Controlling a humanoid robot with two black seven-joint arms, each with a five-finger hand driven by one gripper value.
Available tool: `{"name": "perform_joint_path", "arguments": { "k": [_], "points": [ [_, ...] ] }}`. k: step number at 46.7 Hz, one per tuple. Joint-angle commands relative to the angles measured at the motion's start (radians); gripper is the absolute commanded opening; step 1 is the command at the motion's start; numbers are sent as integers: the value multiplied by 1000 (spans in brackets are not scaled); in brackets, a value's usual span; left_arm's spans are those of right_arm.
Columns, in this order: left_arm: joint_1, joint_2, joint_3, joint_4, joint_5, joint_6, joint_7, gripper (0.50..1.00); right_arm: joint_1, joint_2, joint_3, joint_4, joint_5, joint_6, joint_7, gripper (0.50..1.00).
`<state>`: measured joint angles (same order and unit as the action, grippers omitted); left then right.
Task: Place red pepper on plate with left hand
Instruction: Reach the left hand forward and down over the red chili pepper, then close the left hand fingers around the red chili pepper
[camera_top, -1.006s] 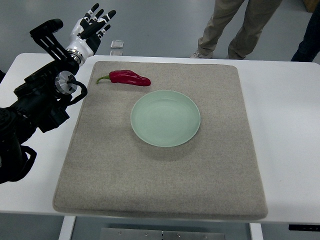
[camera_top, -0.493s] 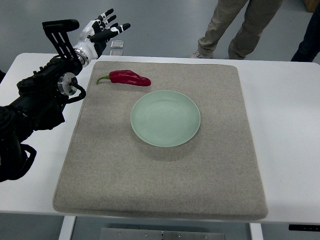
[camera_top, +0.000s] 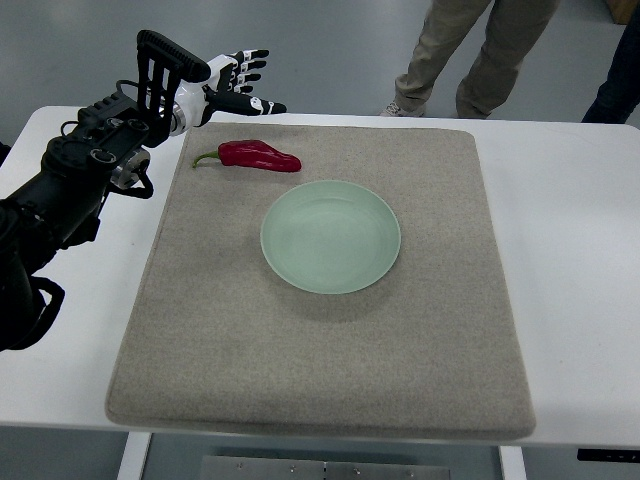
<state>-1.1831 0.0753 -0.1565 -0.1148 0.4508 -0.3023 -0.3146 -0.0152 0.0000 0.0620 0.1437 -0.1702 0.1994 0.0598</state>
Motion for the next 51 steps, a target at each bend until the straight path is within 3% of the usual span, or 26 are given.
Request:
{"name": "perform_joint_path", "arguments": {
  "k": [1,25,37,46,51],
  "points": [
    [-10,4,0,-11,84,5,0,984,0,0,1,0,0,0,0,932],
    [-23,9,3,-66,574,17,0,973,0,0,-1,0,0,0,0,932],
    [-27,11,54,-108,747,155,-4,973,0,0,-1,0,0,0,0,932],
    [-29,11,63,-126,746,141,-3,975,0,0,-1,0,0,0,0,932],
    [-32,14,64,-128,740,83,-1,975,0,0,-1,0,0,0,0,932]
  ]
}}
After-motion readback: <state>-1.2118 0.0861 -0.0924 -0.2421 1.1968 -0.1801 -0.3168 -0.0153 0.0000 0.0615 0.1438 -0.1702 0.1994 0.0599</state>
